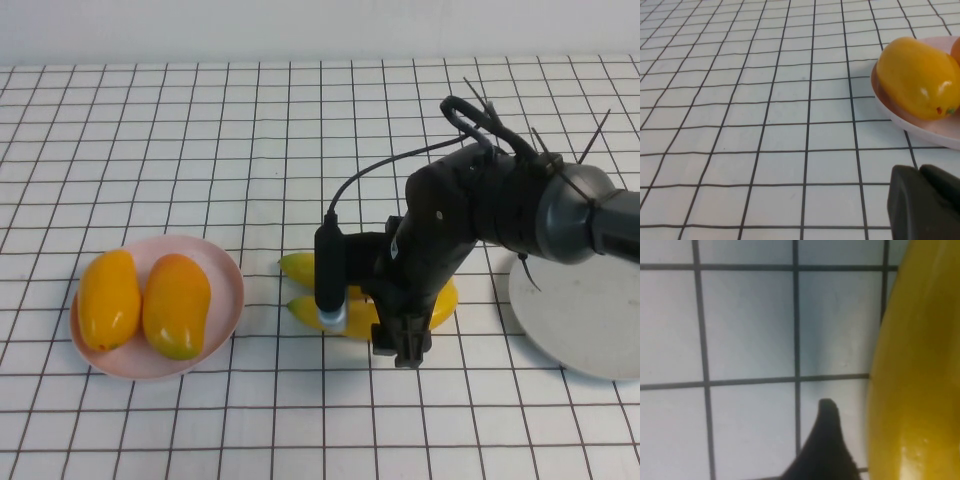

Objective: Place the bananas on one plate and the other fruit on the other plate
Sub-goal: Put another type of fruit in the right plate

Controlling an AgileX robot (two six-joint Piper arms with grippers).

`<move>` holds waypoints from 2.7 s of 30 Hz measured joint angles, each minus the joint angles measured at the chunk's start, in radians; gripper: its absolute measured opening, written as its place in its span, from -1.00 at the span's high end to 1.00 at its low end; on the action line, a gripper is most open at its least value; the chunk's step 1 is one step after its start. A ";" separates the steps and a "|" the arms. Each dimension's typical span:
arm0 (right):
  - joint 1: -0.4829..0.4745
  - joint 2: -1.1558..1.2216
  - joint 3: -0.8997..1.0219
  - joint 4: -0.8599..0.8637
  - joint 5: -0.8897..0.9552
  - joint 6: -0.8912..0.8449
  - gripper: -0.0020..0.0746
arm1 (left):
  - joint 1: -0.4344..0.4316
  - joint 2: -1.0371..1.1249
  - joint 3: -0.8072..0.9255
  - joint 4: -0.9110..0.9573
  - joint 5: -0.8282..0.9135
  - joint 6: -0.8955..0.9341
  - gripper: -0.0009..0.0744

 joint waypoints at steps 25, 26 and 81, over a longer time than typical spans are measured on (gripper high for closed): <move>-0.167 -0.242 0.001 0.020 0.163 0.586 0.10 | 0.000 0.000 0.000 0.000 0.000 0.000 0.99; -0.198 -0.254 0.015 0.020 0.169 0.645 0.10 | 0.000 0.000 0.000 0.000 0.000 0.000 0.99; -0.018 0.085 -0.163 -0.005 -0.006 0.059 -0.53 | 0.000 0.000 0.000 0.000 0.000 0.000 0.99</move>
